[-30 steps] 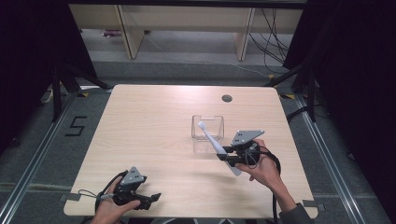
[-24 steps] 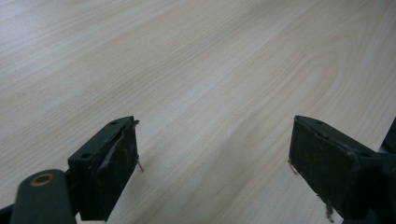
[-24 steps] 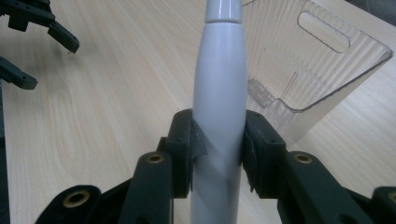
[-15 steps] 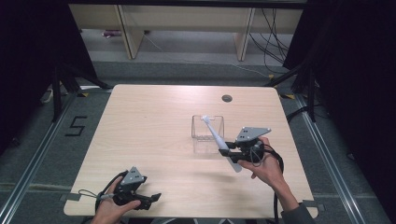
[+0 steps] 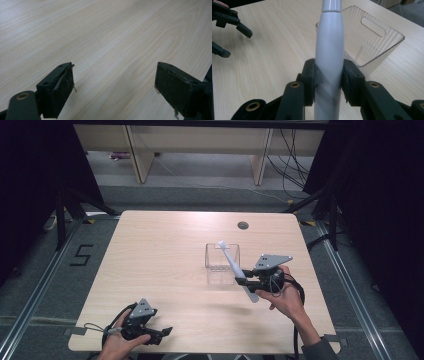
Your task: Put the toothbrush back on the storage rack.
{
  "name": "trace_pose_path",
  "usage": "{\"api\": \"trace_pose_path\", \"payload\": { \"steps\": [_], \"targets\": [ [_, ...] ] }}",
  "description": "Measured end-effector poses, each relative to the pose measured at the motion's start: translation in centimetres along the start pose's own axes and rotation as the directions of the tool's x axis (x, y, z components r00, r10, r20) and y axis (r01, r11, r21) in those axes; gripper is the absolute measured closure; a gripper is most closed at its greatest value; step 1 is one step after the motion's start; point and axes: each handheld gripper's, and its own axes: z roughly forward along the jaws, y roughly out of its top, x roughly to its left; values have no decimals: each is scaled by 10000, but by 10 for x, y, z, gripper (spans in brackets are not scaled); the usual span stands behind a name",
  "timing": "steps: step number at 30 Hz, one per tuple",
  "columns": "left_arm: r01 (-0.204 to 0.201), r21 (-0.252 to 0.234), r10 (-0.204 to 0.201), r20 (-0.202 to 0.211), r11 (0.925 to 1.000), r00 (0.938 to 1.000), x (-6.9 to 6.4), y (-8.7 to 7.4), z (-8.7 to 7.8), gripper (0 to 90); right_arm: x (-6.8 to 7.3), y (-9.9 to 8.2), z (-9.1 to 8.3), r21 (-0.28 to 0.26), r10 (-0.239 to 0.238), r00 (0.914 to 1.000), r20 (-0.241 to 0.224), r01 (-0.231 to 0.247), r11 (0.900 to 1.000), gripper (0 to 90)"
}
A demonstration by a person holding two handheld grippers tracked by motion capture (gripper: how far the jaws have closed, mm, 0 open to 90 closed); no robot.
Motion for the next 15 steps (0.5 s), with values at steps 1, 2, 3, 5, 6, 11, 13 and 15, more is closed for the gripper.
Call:
{"api": "trace_pose_path", "payload": {
  "steps": [1,2,3,5,6,11,13,15],
  "targets": [
    [-13,11,13,-4,10000,10000,0,0,0,149,0,1,-1,82,137,9999,-81,-137,9999,663],
    [-131,145,133,-164,9998,9998,1,0,0,149,0,1,-1,-10,59,9999,-108,-59,10000,663],
    [-137,164,139,-161,9998,9998,1,0,0,149,0,1,-1,-71,181,9998,-4,-181,9998,663],
    [-75,73,76,-43,9999,10000,1,0,0,149,-1,3,-2,24,192,9998,-114,-192,9998,663],
    [-15,10,15,-4,10000,10000,0,0,0,149,-1,4,-3,-88,91,10000,10,-91,9999,663],
    [-20,3,20,-18,10000,10000,0,0,0,149,-2,9,-4,-247,193,9998,49,-191,9995,663],
    [-36,4,36,-14,10000,10000,0,0,0,149,-3,11,-5,-295,81,9999,68,-79,9995,663],
    [-23,2,23,-2,10000,10000,0,0,0,149,-4,13,-6,-343,-60,9999,92,63,9994,663]
  ]
}}
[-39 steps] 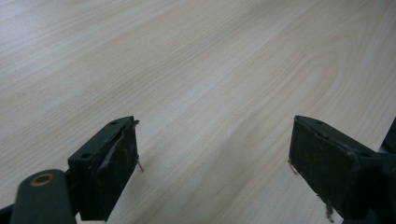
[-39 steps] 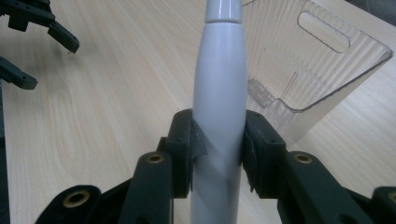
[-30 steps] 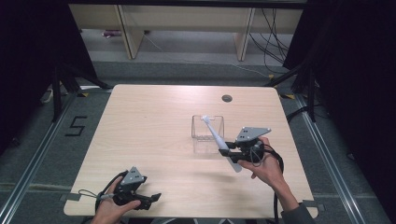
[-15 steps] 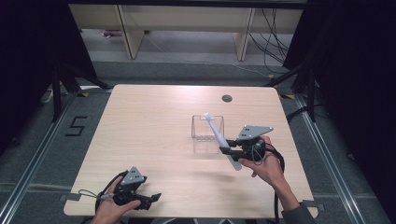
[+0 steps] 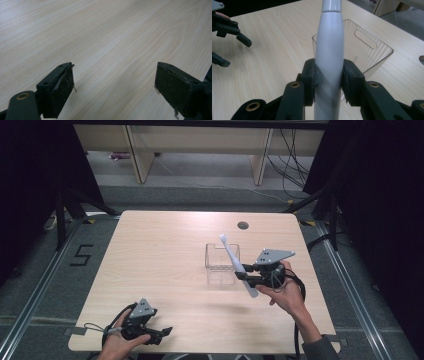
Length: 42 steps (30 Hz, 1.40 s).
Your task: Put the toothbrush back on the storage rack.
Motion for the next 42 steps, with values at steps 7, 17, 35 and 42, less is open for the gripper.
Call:
{"api": "trace_pose_path", "payload": {
  "steps": [7,17,35,42],
  "targets": [
    [-4,1,4,-9,10000,10000,0,0,0,149,-2,8,-1,-181,163,9999,-41,-164,9997,663],
    [-30,17,30,5,10000,10000,0,0,0,149,-7,25,-4,-637,86,9999,76,-81,9979,663],
    [-57,18,56,46,10000,10000,0,0,0,149,-22,60,5,-834,316,9995,44,-311,9960,663],
    [-31,15,31,45,10000,10000,0,0,1,149,-24,75,11,-1019,530,9986,2,-527,9934,663]
  ]
}}
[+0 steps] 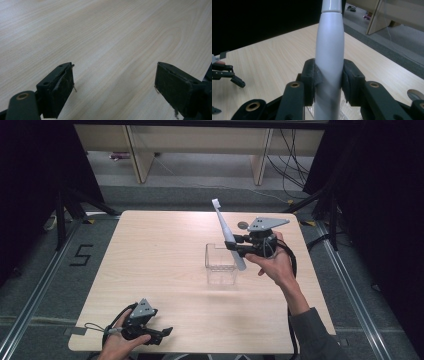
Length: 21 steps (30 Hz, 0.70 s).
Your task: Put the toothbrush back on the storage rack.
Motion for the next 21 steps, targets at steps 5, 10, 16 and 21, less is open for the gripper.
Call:
{"api": "trace_pose_path", "payload": {
  "steps": [5,10,16,21],
  "targets": [
    [-25,10,25,26,10000,10000,0,0,0,149,-3,10,9,-97,-111,9999,108,112,9999,663],
    [-28,13,28,26,10000,10000,0,0,0,149,-6,18,19,-66,-219,9997,132,220,9997,663],
    [-7,8,7,42,10000,10000,0,0,0,149,-7,22,31,-51,-6,10000,42,7,10000,663],
    [-8,-5,9,45,10000,10000,0,0,0,149,-12,18,42,44,-175,9997,139,174,9998,663]
  ]
}}
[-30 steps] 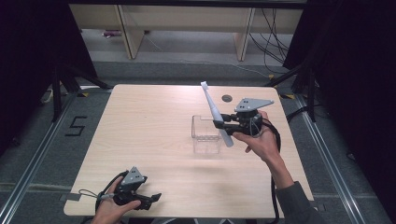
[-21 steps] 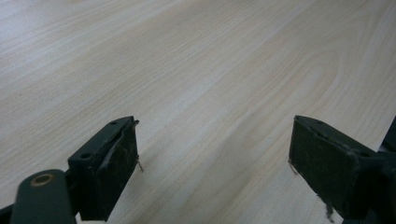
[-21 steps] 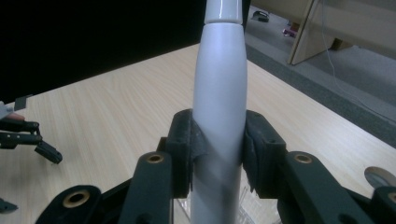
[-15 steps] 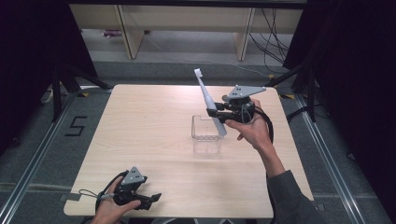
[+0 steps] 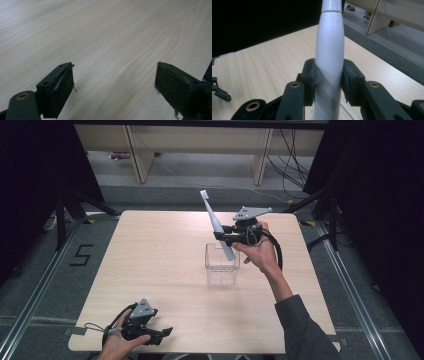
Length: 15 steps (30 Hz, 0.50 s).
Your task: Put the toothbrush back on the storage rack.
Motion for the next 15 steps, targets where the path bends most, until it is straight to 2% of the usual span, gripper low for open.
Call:
{"api": "trace_pose_path", "payload": {
  "steps": [6,7,10,11,12,13,15],
  "targets": [
    [-71,71,71,-5,9999,10000,1,0,-1,149,0,-5,15,440,-6,9998,199,-3,9990,663],
    [17,-13,-17,8,10000,10000,0,0,0,149,-1,-6,17,515,-128,9997,208,117,9986,663],
    [-148,113,149,-106,9998,9998,0,0,-1,149,-1,-10,22,667,-7,9998,210,-7,9978,663],
    [-175,138,176,-102,9998,9998,1,0,-1,149,-1,-12,24,744,210,9997,158,-221,9970,663],
    [-152,124,153,-104,9998,9998,0,0,-1,149,-2,-14,25,849,-6,9998,184,-10,9964,663],
    [-11,-9,11,-18,10000,10000,-1,0,0,149,-2,-18,27,1002,46,9996,268,-73,9949,663],
    [-35,14,35,-24,10000,10000,-1,0,0,149,-2,-19,28,976,75,9997,244,-99,9952,663]
  ]
}}
